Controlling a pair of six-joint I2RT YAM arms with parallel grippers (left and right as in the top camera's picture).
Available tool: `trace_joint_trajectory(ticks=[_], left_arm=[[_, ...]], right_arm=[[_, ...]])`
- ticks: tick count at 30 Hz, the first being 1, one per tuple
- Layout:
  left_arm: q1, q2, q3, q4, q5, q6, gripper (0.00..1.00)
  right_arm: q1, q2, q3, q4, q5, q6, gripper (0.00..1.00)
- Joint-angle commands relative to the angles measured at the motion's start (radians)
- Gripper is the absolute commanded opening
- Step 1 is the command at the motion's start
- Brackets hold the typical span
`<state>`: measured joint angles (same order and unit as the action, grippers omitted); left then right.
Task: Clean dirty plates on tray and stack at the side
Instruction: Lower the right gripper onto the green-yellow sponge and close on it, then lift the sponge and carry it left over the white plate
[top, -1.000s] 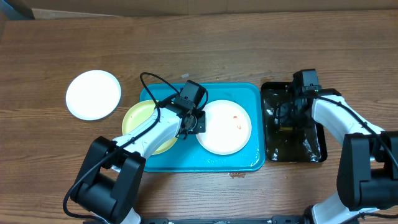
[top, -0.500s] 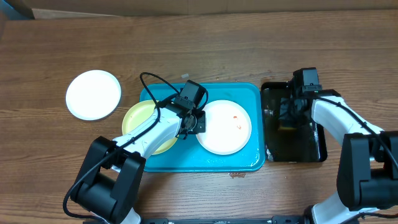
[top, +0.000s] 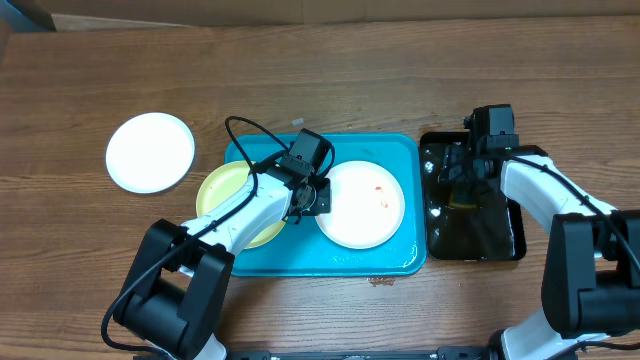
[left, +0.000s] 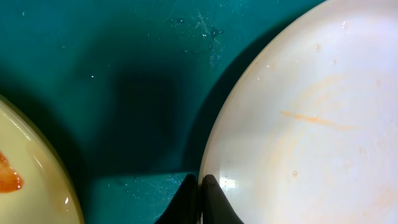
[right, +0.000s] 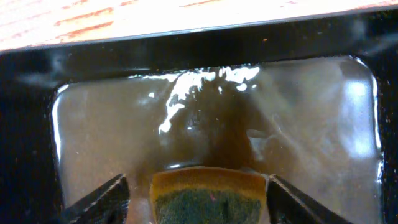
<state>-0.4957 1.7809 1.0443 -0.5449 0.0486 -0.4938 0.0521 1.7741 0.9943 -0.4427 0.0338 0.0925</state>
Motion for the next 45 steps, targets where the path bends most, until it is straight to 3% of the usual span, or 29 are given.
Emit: trace_joint_trajectory(ticks=[1,2,4,7,9,10,14,16,18,22,30,31,33,41,45], left_arm=[[0.005,0.012,0.019,0.002,0.005,0.022,0.05],[0.005,0.012,0.019,0.001,0.005,0.022,0.05],[0.005,0.012,0.019,0.001,0.005,0.022,0.05],[0.005,0.012,0.019,0.001,0.005,0.022,0.06],[0.005,0.012,0.019,0.001,0.005,0.022,0.06],[0.005,0.012,0.019,0.001,0.005,0.022,0.05],[0.005,0.012,0.019,0.001,0.007,0.022,0.06],[0.005,0.012,0.019,0.001,0.007,0.022,0.06],[0.005,0.012,0.019,0.001,0.007,0.022,0.06],[0.005,0.012,0.019,0.004,0.008,0.022,0.11],[0.005,0.012,0.019,0.003,0.008,0.022,0.19],[0.005,0.012,0.019,0.004,0.008,0.022,0.17],[0.005,0.012,0.019,0.004,0.008,0.021,0.04],[0.005,0.012,0.019,0.008,0.008,0.019,0.04],[0.005,0.011,0.019,0.007,0.009,0.019,0.04]], right_arm=[[-0.003,0.005,-0.007,0.000,0.010,0.008,0.26],[-0.003,0.005,-0.007,-0.001,0.010,0.008,0.17],[-0.003,0.005,-0.007,0.001,0.010,0.008,0.15],[-0.003,0.005,-0.007,0.015,0.010,0.008,0.36],[-0.003,0.005,-0.003,0.026,0.010,0.008,0.75],[-0.003,0.005,0.002,0.023,0.010,0.008,0.83],[-0.003,0.005,0.040,-0.083,0.010,0.012,0.86],[-0.003,0.005,0.040,-0.140,0.010,0.012,0.81],[-0.003,0.005,0.040,-0.177,0.010,0.012,0.64],[-0.003,0.004,0.043,-0.170,0.010,0.011,0.04],[0.000,-0.050,0.204,-0.340,0.020,0.012,0.04],[0.001,-0.054,0.224,-0.369,0.030,0.012,0.04],[0.002,-0.055,0.245,-0.410,0.057,0.018,0.04],[0.050,-0.055,0.247,-0.439,0.136,0.113,0.04],[0.099,-0.055,0.247,-0.442,0.320,0.170,0.04]])
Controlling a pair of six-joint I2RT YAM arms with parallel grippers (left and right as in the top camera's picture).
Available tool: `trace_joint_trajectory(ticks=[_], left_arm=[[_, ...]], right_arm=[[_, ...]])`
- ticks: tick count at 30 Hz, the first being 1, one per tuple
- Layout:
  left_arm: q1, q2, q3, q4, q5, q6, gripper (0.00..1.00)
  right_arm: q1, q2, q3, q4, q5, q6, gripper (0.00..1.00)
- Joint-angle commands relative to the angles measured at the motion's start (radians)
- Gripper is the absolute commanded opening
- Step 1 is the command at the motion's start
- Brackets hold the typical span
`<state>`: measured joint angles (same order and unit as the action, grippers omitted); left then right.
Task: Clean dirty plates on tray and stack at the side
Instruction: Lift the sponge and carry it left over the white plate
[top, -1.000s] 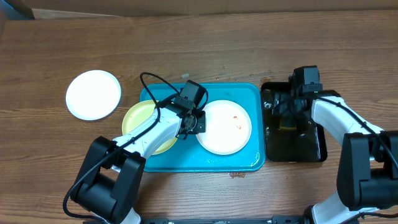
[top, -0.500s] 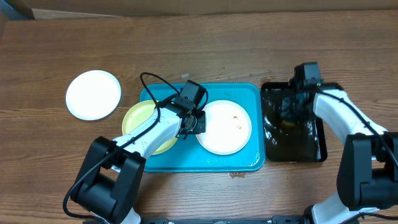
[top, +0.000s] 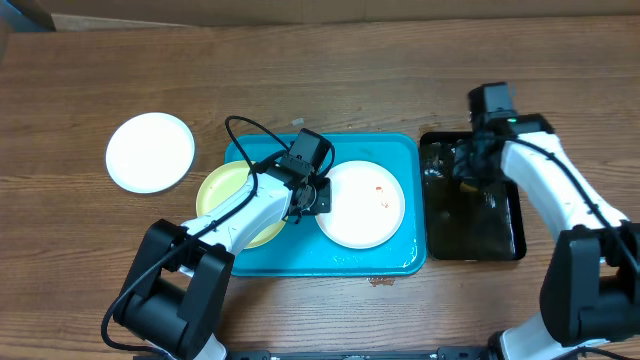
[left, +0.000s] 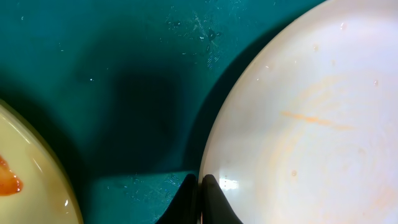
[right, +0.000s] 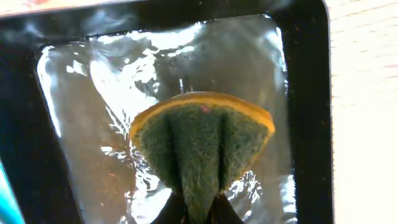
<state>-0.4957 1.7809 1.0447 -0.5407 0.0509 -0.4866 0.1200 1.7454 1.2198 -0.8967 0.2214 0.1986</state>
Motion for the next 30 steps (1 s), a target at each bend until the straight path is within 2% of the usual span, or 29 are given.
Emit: trace_joint_trajectory(ticks=[1,5,9,11,13,15,17,20,26,30], left_arm=[[0.005,0.010,0.019,0.003,0.006,0.011,0.04],[0.005,0.010,0.019,0.003,0.006,0.012,0.05],[0.005,0.010,0.019,0.003,0.006,0.012,0.20],[0.006,0.010,0.020,0.004,0.006,0.012,0.18],[0.006,0.010,0.024,0.003,0.006,0.012,0.04],[0.006,0.010,0.026,0.006,0.005,0.011,0.04],[0.006,0.010,0.026,0.010,0.005,0.011,0.04],[0.009,0.010,0.026,0.009,0.005,0.002,0.04],[0.072,0.010,0.026,-0.013,0.032,-0.115,0.04],[0.108,0.010,0.026,-0.009,0.087,-0.116,0.04]], right_arm=[[0.042,-0.026,0.021,0.020,0.100,0.062,0.04],[0.076,-0.026,0.021,0.023,0.071,0.098,0.04],[0.101,-0.026,0.021,0.002,0.103,0.068,0.04],[0.112,-0.026,0.021,-0.011,0.138,0.068,0.04],[0.118,-0.026,0.022,-0.002,0.113,0.064,0.04],[0.130,-0.026,0.022,0.009,0.022,-0.006,0.04],[0.150,-0.026,0.023,-0.004,0.037,-0.080,0.04],[0.167,-0.026,0.037,-0.033,0.177,-0.012,0.04],[0.188,-0.026,0.120,-0.098,0.136,-0.010,0.04],[0.188,-0.026,0.144,-0.101,0.093,0.019,0.04]])
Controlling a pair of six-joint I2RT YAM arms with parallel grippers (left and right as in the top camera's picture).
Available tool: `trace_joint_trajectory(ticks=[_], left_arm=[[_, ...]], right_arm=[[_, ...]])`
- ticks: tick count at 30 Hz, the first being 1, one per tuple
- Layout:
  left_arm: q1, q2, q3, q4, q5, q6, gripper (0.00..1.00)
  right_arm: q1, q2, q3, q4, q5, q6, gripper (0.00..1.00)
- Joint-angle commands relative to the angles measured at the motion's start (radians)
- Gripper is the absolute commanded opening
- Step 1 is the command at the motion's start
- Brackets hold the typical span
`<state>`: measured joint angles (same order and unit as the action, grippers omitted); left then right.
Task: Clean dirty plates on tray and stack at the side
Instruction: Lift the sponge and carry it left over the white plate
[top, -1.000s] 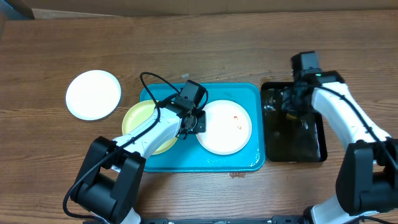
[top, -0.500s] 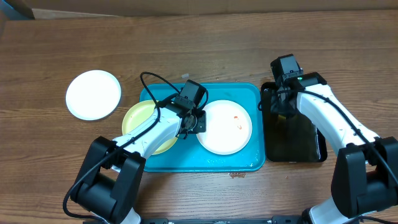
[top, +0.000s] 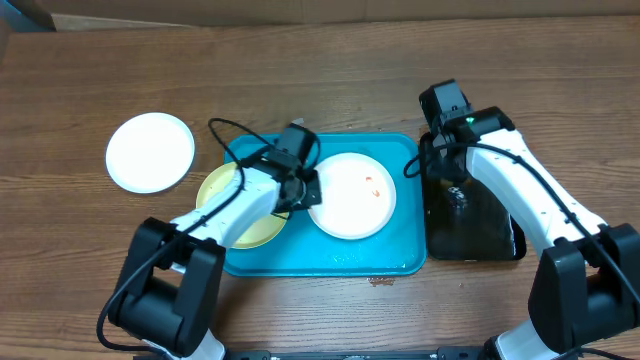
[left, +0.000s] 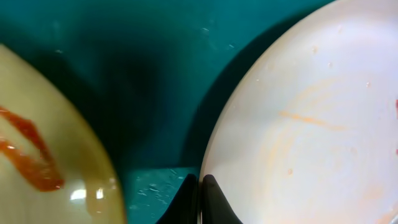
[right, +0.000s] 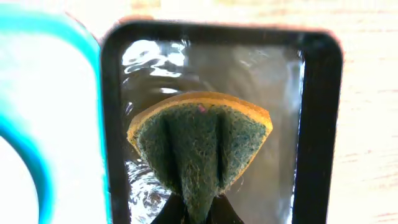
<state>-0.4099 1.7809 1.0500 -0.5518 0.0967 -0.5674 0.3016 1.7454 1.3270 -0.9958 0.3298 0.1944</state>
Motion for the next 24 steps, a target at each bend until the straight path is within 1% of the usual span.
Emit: trace_joint_trajectory(ticks=[1,2,3,4,5,9,10,14,20,24], left_arm=[[0.024,0.011,0.020,0.003,0.041,-0.018,0.10],[0.024,0.011,0.020,0.003,0.041,-0.004,0.20],[0.023,0.011,0.020,0.004,0.042,0.001,0.23],[0.023,0.011,0.020,0.006,0.042,0.006,0.23],[0.020,0.011,0.020,0.007,0.042,0.008,0.22],[0.012,0.011,0.020,0.018,0.039,0.014,0.07],[0.010,0.011,0.020,0.019,0.034,0.014,0.05],[0.002,0.011,0.019,0.026,0.034,0.014,0.04],[0.001,0.011,0.019,0.029,0.034,0.014,0.04],[0.001,0.011,0.019,0.029,0.034,0.014,0.04]], right_arm=[[0.007,-0.026,0.037,-0.005,-0.035,0.023,0.04],[0.007,-0.026,0.037,-0.010,-0.053,0.023,0.04],[0.007,-0.026,0.036,-0.013,-0.069,0.023,0.04],[0.007,-0.026,0.036,-0.011,-0.087,0.023,0.04],[0.007,-0.026,0.037,-0.007,-0.106,0.023,0.04],[0.007,-0.026,0.037,0.002,-0.168,0.023,0.04],[0.007,-0.026,0.037,0.002,-0.199,0.023,0.04],[0.013,-0.026,0.036,0.026,-0.325,0.022,0.04],[0.090,-0.025,0.035,0.069,-0.328,0.018,0.04],[0.161,-0.011,0.035,0.114,-0.278,0.015,0.04]])
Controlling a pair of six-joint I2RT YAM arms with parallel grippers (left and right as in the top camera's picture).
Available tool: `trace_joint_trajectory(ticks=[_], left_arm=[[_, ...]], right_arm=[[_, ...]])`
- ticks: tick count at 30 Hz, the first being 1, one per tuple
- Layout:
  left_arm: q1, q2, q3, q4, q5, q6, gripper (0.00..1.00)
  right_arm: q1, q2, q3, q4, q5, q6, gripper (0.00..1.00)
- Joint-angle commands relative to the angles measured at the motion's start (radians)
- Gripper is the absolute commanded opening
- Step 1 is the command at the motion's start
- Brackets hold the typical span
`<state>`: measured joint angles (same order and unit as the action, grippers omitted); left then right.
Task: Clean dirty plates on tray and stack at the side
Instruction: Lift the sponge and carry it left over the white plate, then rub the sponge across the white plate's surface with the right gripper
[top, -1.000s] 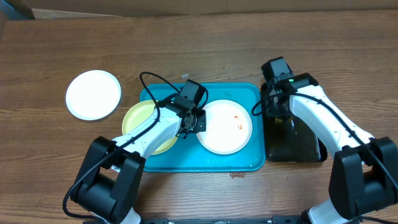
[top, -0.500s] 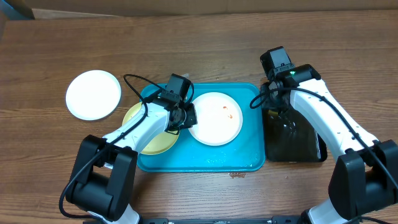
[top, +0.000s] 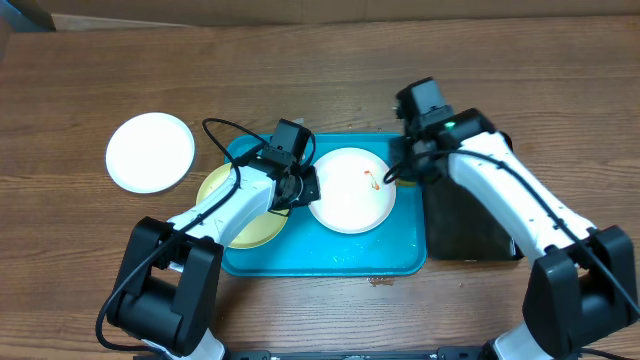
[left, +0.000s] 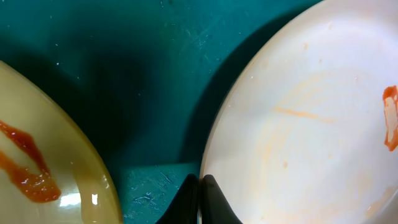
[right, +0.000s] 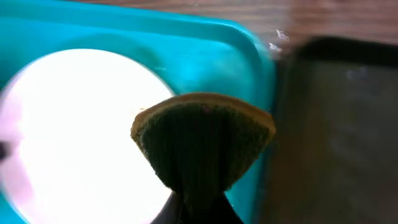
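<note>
A white plate (top: 349, 190) with a red smear lies on the teal tray (top: 330, 262), raised at its left rim. My left gripper (left: 199, 186) is shut on that rim (top: 305, 187). A yellow plate (top: 232, 205) streaked with red sauce (left: 25, 163) sits at the tray's left. My right gripper (right: 198, 208) is shut on a folded green-and-yellow sponge (right: 202, 146), and it hangs over the white plate's right edge (top: 400, 172).
A clean white plate (top: 150, 151) lies on the wooden table at the far left. A black basin of water (top: 470, 225) stands right of the tray, close under my right arm.
My right gripper has carried the sponge left from over the black basin to above the white plate's right edge. The left gripper keeps its hold on the plate's rim, shifted slightly.
My right gripper stood open around the sponge in the basin while the left gripper held the white plate's rim. Then it was shut on the sponge, lifted over the water. The plate was drawn slightly up and left on the tray, and now the sponge hangs over it.
</note>
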<state>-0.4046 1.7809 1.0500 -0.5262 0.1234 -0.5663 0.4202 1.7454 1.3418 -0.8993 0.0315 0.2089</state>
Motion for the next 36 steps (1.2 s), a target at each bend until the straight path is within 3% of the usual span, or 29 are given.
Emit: trace_joint_trajectory(ticks=[1,9,16,21,36], left_arm=[[-0.005,0.011,0.019,0.003,0.007,0.013,0.04],[-0.005,0.011,0.019,0.002,0.008,0.021,0.05],[-0.005,0.011,0.019,0.001,0.008,0.021,0.05],[-0.005,0.011,0.019,0.001,0.007,0.021,0.06],[-0.005,0.011,0.019,0.000,0.008,0.028,0.07]], right_arm=[[0.058,-0.002,0.021,0.025,0.038,0.000,0.04],[0.139,0.110,0.018,0.068,0.215,0.000,0.05],[0.140,0.176,0.017,0.117,0.216,-0.004,0.11],[0.140,0.196,0.004,0.121,0.215,-0.004,0.25],[0.140,0.196,-0.001,0.119,0.200,-0.003,0.31]])
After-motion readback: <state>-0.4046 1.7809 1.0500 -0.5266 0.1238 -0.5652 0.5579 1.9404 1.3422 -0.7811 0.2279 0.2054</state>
